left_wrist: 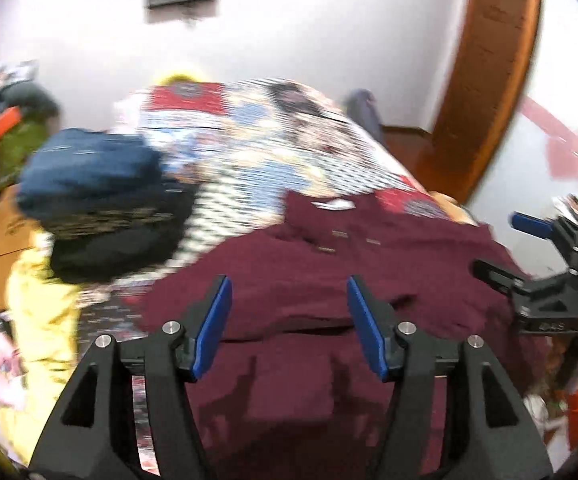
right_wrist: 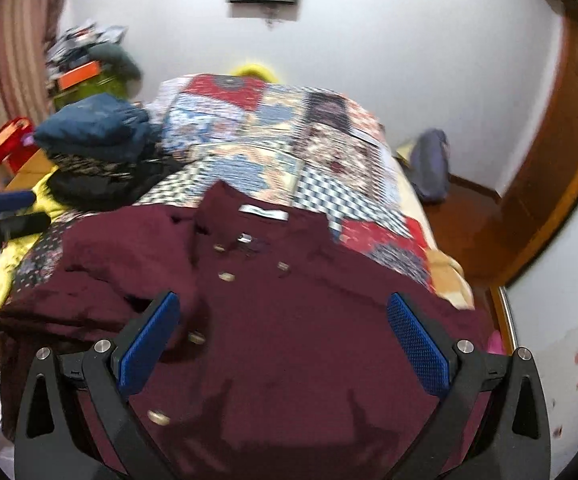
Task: Fold large clothes
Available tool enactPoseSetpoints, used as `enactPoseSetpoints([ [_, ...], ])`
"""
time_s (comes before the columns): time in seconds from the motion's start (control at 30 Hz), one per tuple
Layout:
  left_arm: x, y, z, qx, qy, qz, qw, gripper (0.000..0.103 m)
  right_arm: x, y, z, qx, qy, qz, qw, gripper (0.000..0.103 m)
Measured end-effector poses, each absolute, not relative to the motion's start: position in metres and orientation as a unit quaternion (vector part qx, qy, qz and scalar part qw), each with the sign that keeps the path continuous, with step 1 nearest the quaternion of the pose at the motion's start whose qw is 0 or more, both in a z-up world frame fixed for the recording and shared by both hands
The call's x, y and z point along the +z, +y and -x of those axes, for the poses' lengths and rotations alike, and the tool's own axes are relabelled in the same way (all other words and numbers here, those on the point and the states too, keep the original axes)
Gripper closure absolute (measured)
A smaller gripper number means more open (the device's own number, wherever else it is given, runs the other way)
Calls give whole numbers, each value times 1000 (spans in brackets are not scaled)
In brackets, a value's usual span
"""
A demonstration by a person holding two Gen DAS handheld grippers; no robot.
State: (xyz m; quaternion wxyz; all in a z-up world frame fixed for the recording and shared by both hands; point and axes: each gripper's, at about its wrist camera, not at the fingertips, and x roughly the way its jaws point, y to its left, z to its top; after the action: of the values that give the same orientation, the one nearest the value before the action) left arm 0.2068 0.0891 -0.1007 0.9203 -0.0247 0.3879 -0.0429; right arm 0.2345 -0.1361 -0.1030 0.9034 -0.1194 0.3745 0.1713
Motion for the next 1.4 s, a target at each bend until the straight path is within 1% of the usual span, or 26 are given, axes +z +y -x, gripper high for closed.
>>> enactPoseSetpoints([
  [0.17, -103, 157, -191, 36, 381, 38, 923, 44, -105, -84, -238, 222, 371, 157, 888, 0],
  [0.33, -122, 204, -173, 80, 391, 57, 915, 44, -119, -22, -248, 277, 384, 210, 855, 0],
  [0.57, -160, 237, -160, 102, 420, 76, 899, 44, -153, 56, -245, 342, 408, 304, 790, 2],
  [0.7, -181, 246, -161, 101, 438, 89, 889, 44, -182, 92, -244, 364, 427, 368, 741, 2],
  [0.8, -194, 249, -161, 100, 448, 94, 884, 44, -198, 109, -246, 368, 438, 403, 714, 6],
  [0.87, -200, 250, -162, 97, 453, 97, 881, 44, -207, 116, -248, 368, 445, 420, 700, 14],
  [1.0, -211, 251, -164, 92, 463, 106, 875, 44, -227, 121, -252, 367, 462, 440, 677, 27],
  [1.03, -212, 251, -165, 90, 464, 107, 874, 44, -229, 120, -252, 369, 462, 441, 676, 34],
  [1.07, -214, 250, -165, 90, 466, 106, 874, 44, -229, 118, -251, 371, 458, 440, 678, 44],
  [1.1, -215, 249, -165, 90, 466, 104, 874, 44, -227, 116, -250, 373, 452, 440, 680, 50],
  [1.13, -215, 248, -166, 90, 467, 103, 874, 44, -224, 115, -248, 373, 448, 441, 682, 61],
  [1.17, -215, 247, -166, 89, 468, 102, 874, 44, -222, 114, -248, 372, 445, 440, 685, 70],
  [1.2, -214, 246, -167, 89, 467, 101, 874, 44, -218, 110, -247, 367, 436, 441, 694, 75],
  [1.23, -213, 245, -167, 88, 467, 101, 874, 44, -216, 108, -246, 363, 430, 441, 699, 81],
  [1.27, -212, 244, -167, 87, 466, 100, 875, 44, -213, 107, -247, 362, 429, 437, 703, 83],
  [1.4, -204, 236, -167, 86, 460, 92, 879, 44, -185, 84, -255, 366, 431, 377, 733, 85],
])
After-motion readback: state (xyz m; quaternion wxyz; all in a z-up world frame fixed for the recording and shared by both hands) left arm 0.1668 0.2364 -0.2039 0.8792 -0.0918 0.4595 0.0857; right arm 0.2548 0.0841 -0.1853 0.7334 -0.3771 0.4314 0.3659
